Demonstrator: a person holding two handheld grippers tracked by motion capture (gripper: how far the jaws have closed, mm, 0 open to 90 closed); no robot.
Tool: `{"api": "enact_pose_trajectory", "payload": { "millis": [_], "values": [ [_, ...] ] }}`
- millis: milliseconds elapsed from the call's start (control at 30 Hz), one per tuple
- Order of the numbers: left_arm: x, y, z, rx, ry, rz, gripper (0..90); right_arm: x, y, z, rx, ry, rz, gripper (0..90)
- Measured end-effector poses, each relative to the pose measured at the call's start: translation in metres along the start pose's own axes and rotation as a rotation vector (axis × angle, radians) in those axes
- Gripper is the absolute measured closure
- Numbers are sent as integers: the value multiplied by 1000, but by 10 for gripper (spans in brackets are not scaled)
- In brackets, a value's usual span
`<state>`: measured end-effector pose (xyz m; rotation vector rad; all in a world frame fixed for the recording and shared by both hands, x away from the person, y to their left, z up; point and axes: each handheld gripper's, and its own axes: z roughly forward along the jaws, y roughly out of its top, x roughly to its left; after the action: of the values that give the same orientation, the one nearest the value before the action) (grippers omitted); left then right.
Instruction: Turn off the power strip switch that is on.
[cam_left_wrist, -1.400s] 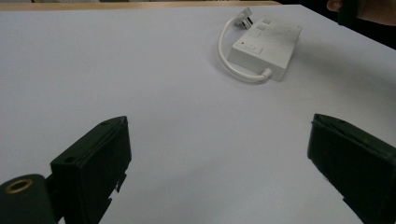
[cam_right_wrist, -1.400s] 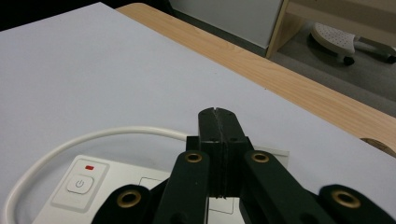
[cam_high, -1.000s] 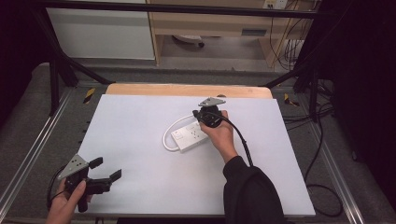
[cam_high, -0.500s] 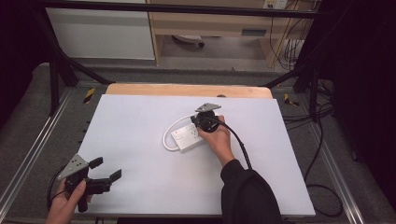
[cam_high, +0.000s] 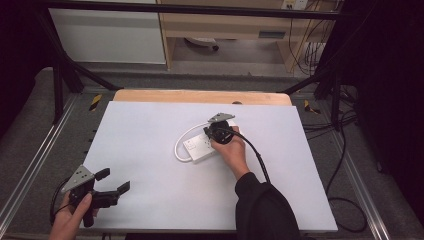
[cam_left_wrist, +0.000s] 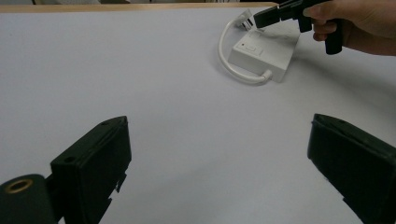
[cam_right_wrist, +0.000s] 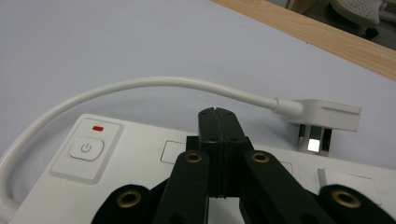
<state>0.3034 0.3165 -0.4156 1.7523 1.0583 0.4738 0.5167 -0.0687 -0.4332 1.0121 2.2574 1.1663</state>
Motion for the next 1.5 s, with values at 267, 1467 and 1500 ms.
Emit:
{"api": "enact_pose_trajectory", "payload": {
  "millis": [267,1467,1500],
  "values": [
    [0,0,0,2,0,3,61,-1,-7,1,-3,7,22,900],
    [-1,0,0,8,1,8,61,0,-14,1,-45,3,67,900],
    [-1,0,1,8,1,8,61,0,-14,1,-45,3,67,900]
  ]
}}
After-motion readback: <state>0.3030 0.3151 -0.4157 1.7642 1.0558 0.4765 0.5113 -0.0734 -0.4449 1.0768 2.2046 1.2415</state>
